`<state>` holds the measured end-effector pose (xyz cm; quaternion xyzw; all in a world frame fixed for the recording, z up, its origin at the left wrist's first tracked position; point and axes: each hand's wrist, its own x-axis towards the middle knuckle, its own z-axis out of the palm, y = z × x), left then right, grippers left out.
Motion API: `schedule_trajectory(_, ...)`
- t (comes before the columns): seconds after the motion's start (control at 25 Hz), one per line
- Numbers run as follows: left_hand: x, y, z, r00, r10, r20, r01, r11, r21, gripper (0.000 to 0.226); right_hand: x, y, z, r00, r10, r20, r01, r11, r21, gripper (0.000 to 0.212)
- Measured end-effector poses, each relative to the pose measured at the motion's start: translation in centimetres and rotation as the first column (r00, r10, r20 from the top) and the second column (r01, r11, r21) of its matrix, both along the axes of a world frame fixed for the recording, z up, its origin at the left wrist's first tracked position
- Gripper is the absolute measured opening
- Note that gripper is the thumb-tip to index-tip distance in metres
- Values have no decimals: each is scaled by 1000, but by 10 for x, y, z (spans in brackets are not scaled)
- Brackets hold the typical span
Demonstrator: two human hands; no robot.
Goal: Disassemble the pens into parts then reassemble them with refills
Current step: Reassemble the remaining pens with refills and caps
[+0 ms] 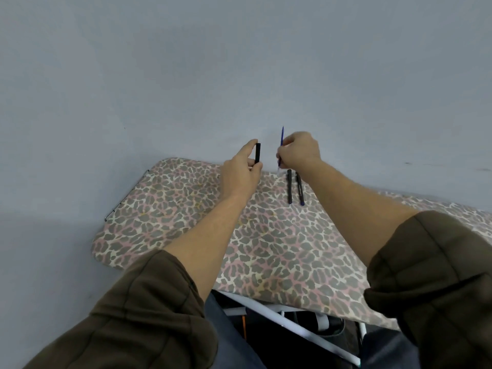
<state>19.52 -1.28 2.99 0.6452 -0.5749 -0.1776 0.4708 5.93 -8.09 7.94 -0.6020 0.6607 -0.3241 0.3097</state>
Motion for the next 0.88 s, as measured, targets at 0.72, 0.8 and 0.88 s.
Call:
schedule_trajectory(0.72,-58,7,23,993,-114,24,114,993,2,54,-37,25,63,981,98,170,-33,936,-351,22)
schedule_trajectory(0.8,-59,8,24,993,-114,24,114,993,0,54,-38,26,63,984,102,147,-45,937,-346,21)
schedule_trajectory(0.88,-59,7,26,993,-117,18,117,993,-5,54,-39,28,60,987,105,121,-61,944,-323,20)
